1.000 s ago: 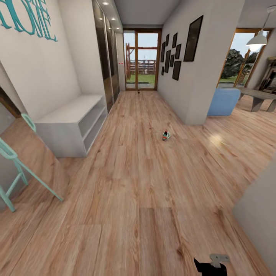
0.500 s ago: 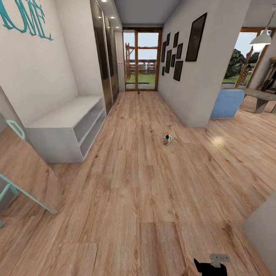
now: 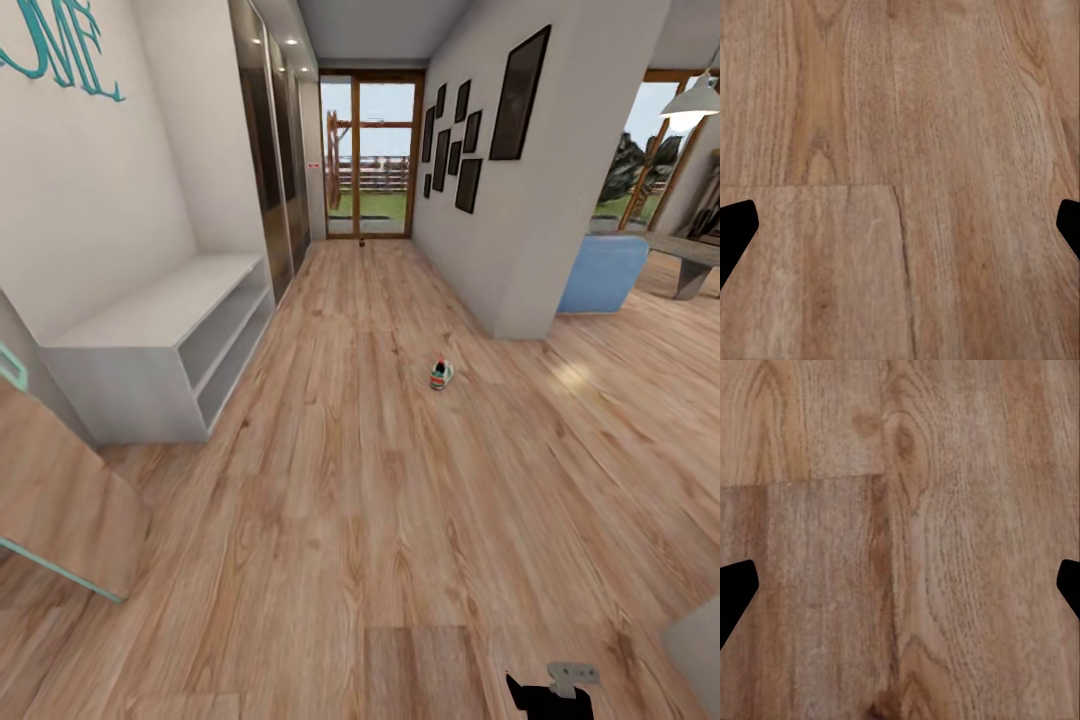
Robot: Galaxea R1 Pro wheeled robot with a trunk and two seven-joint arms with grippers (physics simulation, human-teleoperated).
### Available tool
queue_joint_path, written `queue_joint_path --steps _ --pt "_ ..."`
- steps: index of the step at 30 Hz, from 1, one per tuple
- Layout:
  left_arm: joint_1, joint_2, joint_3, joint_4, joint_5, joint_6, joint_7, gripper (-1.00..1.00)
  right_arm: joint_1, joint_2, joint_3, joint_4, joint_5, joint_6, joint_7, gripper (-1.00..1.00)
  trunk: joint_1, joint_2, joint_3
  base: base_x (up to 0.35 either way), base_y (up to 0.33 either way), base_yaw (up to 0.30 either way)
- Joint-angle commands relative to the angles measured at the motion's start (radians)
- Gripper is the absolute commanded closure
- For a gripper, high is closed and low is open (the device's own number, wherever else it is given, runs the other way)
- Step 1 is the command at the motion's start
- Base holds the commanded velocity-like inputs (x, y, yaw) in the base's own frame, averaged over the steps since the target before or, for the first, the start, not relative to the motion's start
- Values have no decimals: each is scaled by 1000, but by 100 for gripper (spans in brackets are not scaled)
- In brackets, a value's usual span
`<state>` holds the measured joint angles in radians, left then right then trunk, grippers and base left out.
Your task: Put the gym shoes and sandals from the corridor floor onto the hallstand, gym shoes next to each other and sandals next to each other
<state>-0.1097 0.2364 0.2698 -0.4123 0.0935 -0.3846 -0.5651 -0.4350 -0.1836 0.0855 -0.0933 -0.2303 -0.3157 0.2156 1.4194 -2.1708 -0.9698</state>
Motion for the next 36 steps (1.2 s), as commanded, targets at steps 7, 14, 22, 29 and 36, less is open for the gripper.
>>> queue_joint_path --steps 7,14,22,29,36 --pt "-1 0 3 1 9 3 -10 -100 -1 0 8 1 -11 -3 4 -100 0 0 -1 336 0 0" --pt "-1 0 3 1 9 3 -10 -100 -1 0 8 1 -11 -3 4 -100 0 0 -1 336 0 0" --pt "-1 0 3 1 9 3 -10 -100 -1 0 7 1 -11 -3 3 -100 0 0 -1 336 8 0" --pt "-1 0 3 1 9 3 -10 -100 -1 -1 7 1 -12 -4 2 -100 0 0 -1 335 71 0" --pt "-1 0 3 1 9 3 -10 -100 -1 -1 7 1 -12 -5 2 -100 0 0 -1 327 145 0"
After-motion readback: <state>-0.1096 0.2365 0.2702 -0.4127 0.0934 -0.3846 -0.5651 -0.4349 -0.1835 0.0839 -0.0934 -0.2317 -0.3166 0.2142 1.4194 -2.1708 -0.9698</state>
